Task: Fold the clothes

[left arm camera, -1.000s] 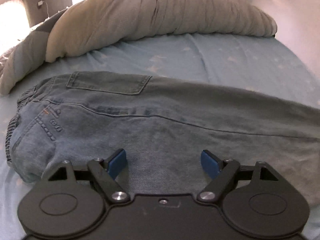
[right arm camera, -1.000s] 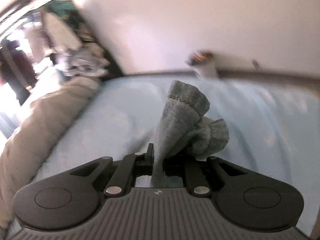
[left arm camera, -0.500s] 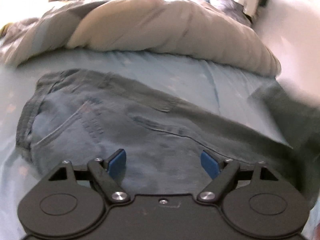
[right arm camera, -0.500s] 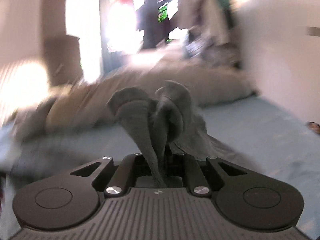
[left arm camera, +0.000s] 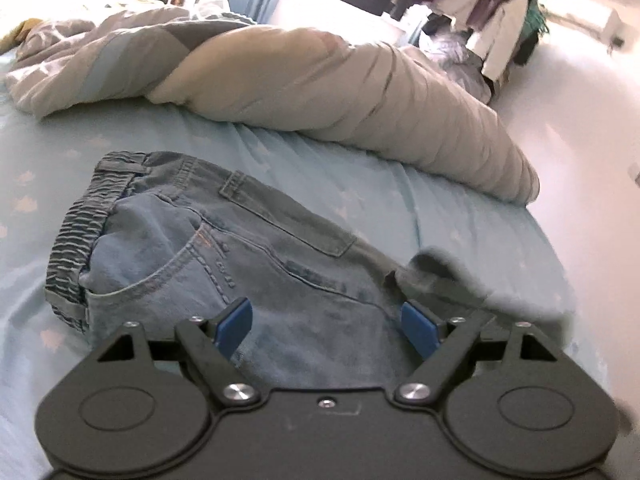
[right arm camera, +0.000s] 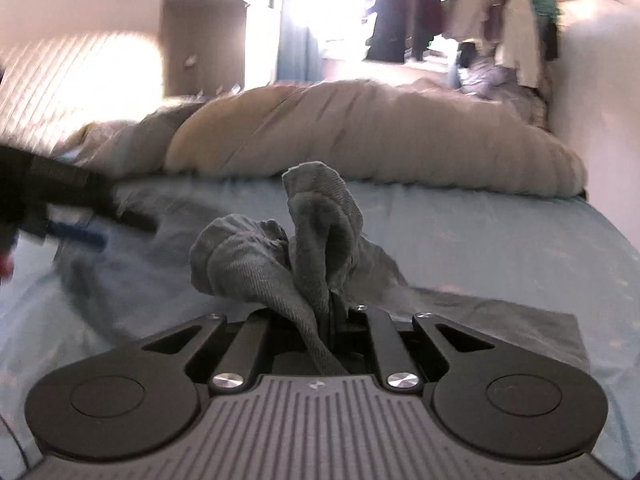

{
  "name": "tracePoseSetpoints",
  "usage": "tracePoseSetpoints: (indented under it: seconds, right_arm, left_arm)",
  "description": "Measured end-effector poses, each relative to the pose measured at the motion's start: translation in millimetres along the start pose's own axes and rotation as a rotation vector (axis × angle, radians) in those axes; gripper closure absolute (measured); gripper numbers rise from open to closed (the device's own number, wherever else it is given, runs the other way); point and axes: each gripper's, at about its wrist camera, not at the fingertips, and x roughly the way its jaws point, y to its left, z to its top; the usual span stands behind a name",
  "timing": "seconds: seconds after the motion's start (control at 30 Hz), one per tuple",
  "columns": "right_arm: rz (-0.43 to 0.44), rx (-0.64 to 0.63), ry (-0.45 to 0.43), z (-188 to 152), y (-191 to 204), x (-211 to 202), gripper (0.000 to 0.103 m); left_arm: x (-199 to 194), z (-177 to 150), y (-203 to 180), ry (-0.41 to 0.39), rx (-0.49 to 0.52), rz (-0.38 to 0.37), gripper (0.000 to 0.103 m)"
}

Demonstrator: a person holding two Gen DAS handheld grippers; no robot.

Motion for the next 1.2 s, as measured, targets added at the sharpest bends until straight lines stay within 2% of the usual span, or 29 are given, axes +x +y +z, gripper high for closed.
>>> tracePoseSetpoints:
  seconds: [0.13,0.2,0.23,0.27,0.33,0.47,0.57,0.67,0.83,0.9,1.03,1.13,1.2]
  right_arm:
    - [0.007,-0.059,0.086,-36.4,19.0,12.9,0.093]
    - [0.006,-0.093,0.08,-43.3,22.1,11.9,0.089]
    - [0.009,-0.101,0.068,-43.7,22.5,9.3,0.083]
    - [0.026,-0.094,0.057,-42.2,21.5,5.7,0.07]
    - [0.068,-0.088,0.034,-41.2,17.4,-3.9,0.055]
    - [0.098,-0.1,0.004,-42.9,1.2,-26.7,0.044]
    - [0.08,-0.064,-0.004,-45.6,-18.8,-46.2,0.044]
    - [0.011,0.025,-0.014,-48.7,-52.9,-63.1,0.044]
    - [-0.165,0.179,0.057,-64.6,-114.6,-46.7,0.044]
    - [-0.207,0.235,0.079,-73.9,-137.2,-37.5,0.044]
    - [-0.198,0.318,0.136,-93.9,-161.7,-22.0,0.044]
    - [-0.163,0.364,0.177,-104.0,-169.7,-15.2,0.042]
    - [-0.14,0.403,0.177,-103.8,-176.1,-18.3,0.042]
  left_arm:
    - [0.1,2.6,-5.2,0.001,0.012,-0.003,0.023]
    - [-0.2,2.9,-14.3,-0.003,0.039,-0.013,0.023]
    - [-0.3,2.7,-20.9,-0.005,0.058,-0.022,0.023]
    - [-0.2,2.1,-29.0,-0.006,0.078,-0.034,0.023]
    - [0.2,0.5,-45.5,-0.01,0.119,-0.057,0.023]
    - [5.5,-7.8,-80.1,-0.01,0.226,-0.083,0.023]
    - [13.9,-16.7,-102.0,-0.002,0.3,-0.088,0.022]
    - [26.6,-28.5,-113.2,0.012,0.35,-0.057,0.022]
    - [50.7,-51.5,-117.3,0.049,0.504,0.03,0.022]
    - [59.4,-58.7,-113.4,0.077,0.553,0.05,0.022]
    - [73.5,-64.5,-99.8,0.155,0.521,0.096,0.021]
    - [78.9,-66.6,-97.8,0.164,0.512,0.124,0.015]
    - [81.8,-67.1,-99.0,0.164,0.516,0.142,0.014]
